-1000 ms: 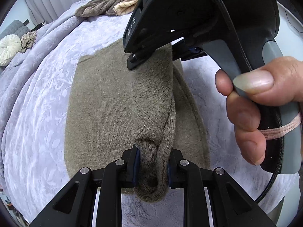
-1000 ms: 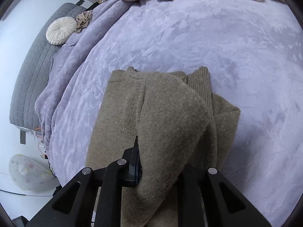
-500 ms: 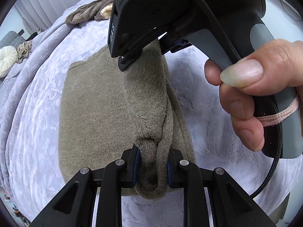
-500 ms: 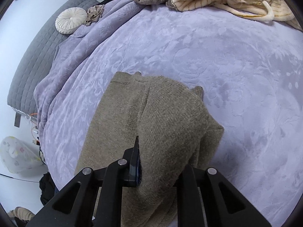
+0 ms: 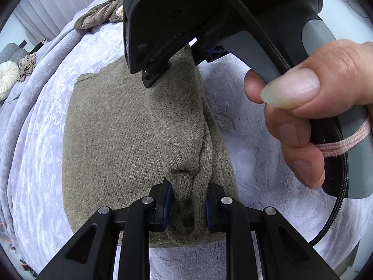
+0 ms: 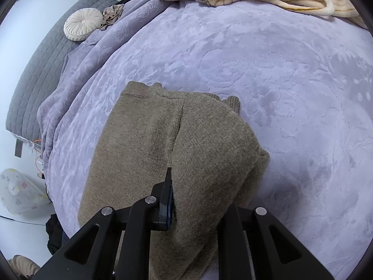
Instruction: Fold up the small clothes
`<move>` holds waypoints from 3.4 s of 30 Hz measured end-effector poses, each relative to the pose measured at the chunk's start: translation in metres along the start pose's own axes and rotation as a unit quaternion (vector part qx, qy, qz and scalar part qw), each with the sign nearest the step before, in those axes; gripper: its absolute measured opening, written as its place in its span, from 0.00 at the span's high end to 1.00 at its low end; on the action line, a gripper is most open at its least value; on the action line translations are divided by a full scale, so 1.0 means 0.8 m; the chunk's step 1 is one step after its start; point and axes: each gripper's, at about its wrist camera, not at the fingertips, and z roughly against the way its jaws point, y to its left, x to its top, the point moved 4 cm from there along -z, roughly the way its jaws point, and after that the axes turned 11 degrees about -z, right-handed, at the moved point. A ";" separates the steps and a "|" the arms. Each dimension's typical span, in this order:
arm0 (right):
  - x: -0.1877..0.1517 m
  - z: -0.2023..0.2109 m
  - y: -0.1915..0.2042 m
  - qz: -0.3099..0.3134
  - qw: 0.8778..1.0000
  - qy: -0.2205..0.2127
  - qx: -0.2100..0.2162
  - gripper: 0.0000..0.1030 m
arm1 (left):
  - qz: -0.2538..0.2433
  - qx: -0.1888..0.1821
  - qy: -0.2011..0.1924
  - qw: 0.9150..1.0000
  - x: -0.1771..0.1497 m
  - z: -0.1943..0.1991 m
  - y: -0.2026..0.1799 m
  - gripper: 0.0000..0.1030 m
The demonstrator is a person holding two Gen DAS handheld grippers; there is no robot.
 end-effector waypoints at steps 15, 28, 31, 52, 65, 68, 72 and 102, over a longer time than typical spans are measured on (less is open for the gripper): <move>-0.014 0.079 -0.030 -0.063 0.996 -0.068 -0.014 0.40 | 0.013 -0.160 -0.069 0.985 -0.082 0.088 0.050 0.30; -0.028 0.018 -0.019 -0.089 0.995 -0.050 -0.019 0.41 | 0.086 -0.050 -0.039 0.994 -0.064 0.011 0.138 0.30; -0.037 0.038 -0.024 -0.098 0.992 -0.075 -0.017 0.41 | 0.075 -0.062 -0.050 0.994 -0.072 0.031 0.136 0.30; -0.211 0.046 0.016 -0.066 0.993 -0.094 0.023 0.40 | 0.103 -0.063 -0.035 0.992 -0.149 0.002 0.176 0.30; -0.200 0.100 0.085 0.013 0.989 -0.146 -0.016 0.30 | 0.094 -0.028 -0.070 0.993 -0.119 0.034 0.193 0.30; -0.188 0.066 0.101 0.030 0.992 -0.120 0.001 0.31 | 0.097 -0.032 -0.065 0.993 -0.112 0.023 0.197 0.30; -0.177 0.026 0.058 -0.005 0.994 -0.094 -0.048 0.32 | 0.087 -0.034 -0.055 0.994 -0.107 0.011 0.198 0.17; -0.088 -0.024 -0.009 -0.134 0.990 -0.038 0.020 0.46 | 0.133 -0.283 -0.019 0.950 -0.028 -0.069 0.210 0.51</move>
